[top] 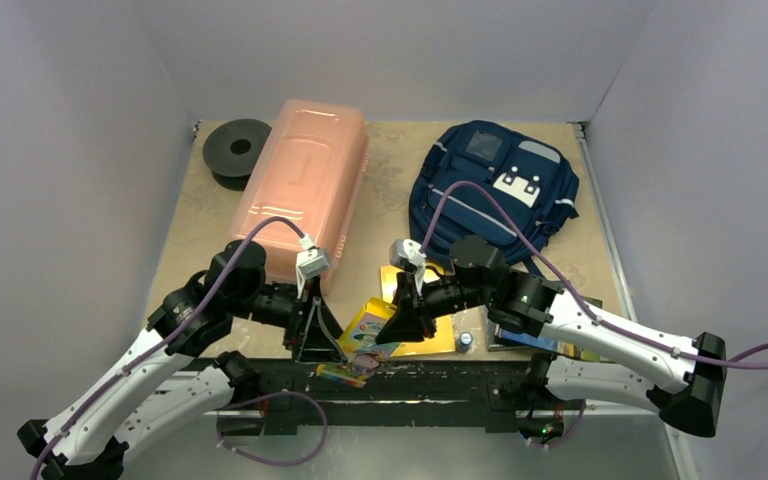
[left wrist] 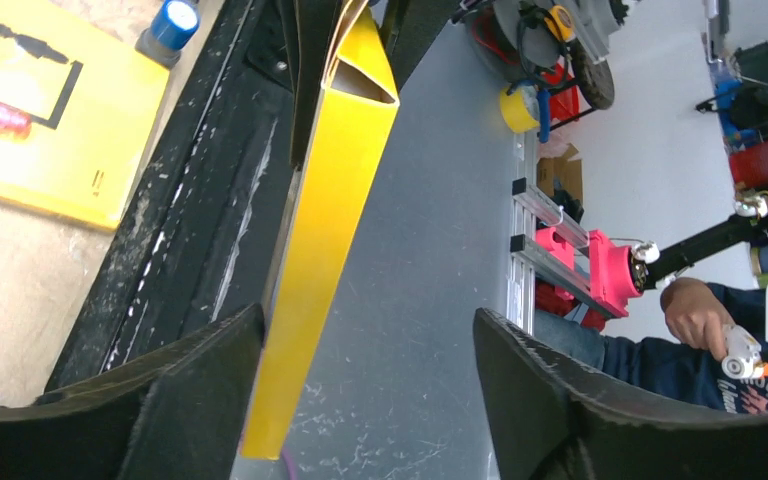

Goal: Pack the student bag
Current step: Pick up the stationery from the center of the board.

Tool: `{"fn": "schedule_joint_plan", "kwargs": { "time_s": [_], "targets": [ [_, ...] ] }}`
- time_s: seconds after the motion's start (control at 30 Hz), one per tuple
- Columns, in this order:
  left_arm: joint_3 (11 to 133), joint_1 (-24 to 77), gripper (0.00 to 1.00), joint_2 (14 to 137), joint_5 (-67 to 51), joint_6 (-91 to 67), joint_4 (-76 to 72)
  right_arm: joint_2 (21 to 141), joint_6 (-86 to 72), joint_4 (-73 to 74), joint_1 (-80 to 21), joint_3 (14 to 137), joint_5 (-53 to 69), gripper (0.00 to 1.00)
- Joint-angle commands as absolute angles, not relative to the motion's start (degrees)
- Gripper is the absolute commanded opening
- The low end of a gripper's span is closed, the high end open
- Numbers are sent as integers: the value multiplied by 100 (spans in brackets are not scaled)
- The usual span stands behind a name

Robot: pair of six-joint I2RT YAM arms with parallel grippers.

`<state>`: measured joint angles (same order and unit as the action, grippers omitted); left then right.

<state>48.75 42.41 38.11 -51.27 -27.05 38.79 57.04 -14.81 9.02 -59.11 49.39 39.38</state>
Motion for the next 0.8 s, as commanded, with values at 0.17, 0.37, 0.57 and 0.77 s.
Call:
{"fn": "schedule_joint_plan", "kwargs": {
  "time_s": [0.17,0.37,0.57,0.77],
  "targets": [
    [4681,4251,46,3731,-5172,-3116,3039,5967,-1746,-153,-5745,5203,4861,6],
    [4642,4247,36,3766,-4971,-3140,3025,6103,-1775,-198,-5568,5256,4855,5],
    [4656,4251,32,3841,-4780,-3003,3147,6165,-1809,-271,-5379,5239,4921,5],
    [4725,4245,33,3930,-4650,-2910,3151,6203,-1811,-321,-5271,5243,4940,5]
  ]
}}
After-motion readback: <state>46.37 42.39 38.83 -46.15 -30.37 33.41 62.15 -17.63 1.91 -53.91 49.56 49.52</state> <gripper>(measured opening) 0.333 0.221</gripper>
